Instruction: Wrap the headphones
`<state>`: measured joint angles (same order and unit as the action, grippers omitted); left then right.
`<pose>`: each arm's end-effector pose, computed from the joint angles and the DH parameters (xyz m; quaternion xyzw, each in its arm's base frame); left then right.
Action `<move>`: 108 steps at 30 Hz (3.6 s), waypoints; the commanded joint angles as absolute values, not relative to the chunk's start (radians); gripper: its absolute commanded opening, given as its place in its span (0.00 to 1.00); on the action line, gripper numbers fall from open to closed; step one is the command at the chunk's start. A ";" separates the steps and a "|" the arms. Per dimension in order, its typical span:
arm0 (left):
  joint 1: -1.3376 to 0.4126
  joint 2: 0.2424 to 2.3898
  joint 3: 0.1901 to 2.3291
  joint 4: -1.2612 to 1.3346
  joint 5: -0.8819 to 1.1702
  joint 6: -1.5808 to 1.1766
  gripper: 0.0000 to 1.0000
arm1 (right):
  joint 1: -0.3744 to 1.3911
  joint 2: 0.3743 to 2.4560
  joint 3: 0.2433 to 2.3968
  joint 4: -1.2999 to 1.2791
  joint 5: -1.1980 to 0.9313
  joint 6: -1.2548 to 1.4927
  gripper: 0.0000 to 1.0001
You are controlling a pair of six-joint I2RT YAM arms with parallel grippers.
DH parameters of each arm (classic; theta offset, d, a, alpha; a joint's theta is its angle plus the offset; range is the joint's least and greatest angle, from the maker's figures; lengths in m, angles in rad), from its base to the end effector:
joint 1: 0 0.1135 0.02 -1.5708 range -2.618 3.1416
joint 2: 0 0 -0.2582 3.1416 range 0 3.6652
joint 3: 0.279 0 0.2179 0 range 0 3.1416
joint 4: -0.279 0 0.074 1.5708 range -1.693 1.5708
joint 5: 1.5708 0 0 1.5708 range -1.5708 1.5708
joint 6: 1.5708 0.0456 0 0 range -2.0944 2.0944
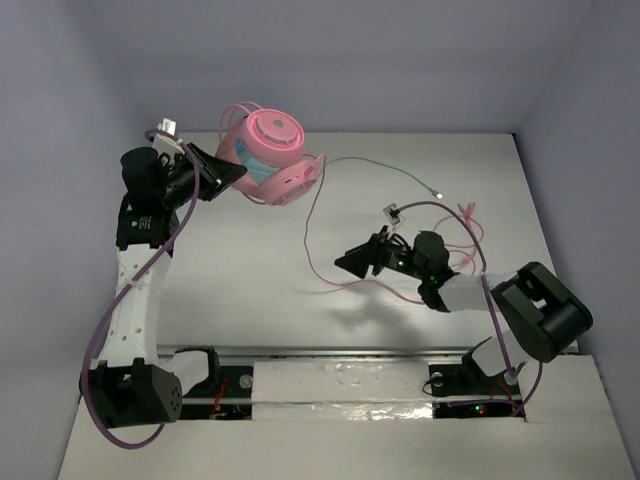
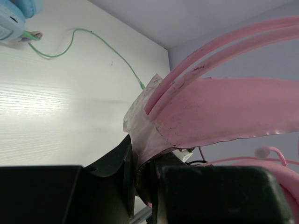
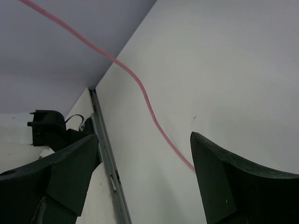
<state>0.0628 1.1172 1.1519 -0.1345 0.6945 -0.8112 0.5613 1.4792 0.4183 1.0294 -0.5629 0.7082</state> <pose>0.2240 -0.0152 0.4020 -0.0882 0.7284 -0.4655 0.4950 0.2101 0.1609 0.2135 -0.1421 0.7022 0.5570 0.4200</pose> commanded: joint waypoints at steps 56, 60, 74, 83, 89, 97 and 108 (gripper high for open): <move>-0.362 1.023 0.753 -0.236 -0.023 -0.609 0.00 | 1.256 1.433 1.337 -0.581 0.333 0.278 0.00; -0.362 1.035 0.796 -0.293 0.032 -0.519 0.00 | 1.247 1.447 1.403 -0.629 0.391 0.227 0.00; -0.371 1.114 0.888 -0.367 0.175 -0.308 0.00 | 1.160 1.448 1.474 -0.611 0.520 0.126 0.00; -0.371 1.124 0.882 -0.318 0.337 -0.264 0.00 | 1.082 1.382 1.396 -0.486 0.569 0.115 0.00; -0.371 1.129 0.867 -0.281 0.456 -0.256 0.00 | 1.051 1.371 1.353 -0.405 0.591 0.110 0.00; -0.371 1.109 0.870 -0.195 0.557 -0.311 0.00 | 1.031 1.324 1.252 -0.337 0.685 0.178 0.00; -0.371 1.103 0.896 -0.132 0.588 -0.393 0.00 | 1.003 1.168 1.080 -0.184 0.649 0.279 0.04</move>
<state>-0.3676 1.1435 0.8333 -0.2207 0.5068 -0.3214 1.0191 1.2102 1.1065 -0.3004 0.6537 0.2432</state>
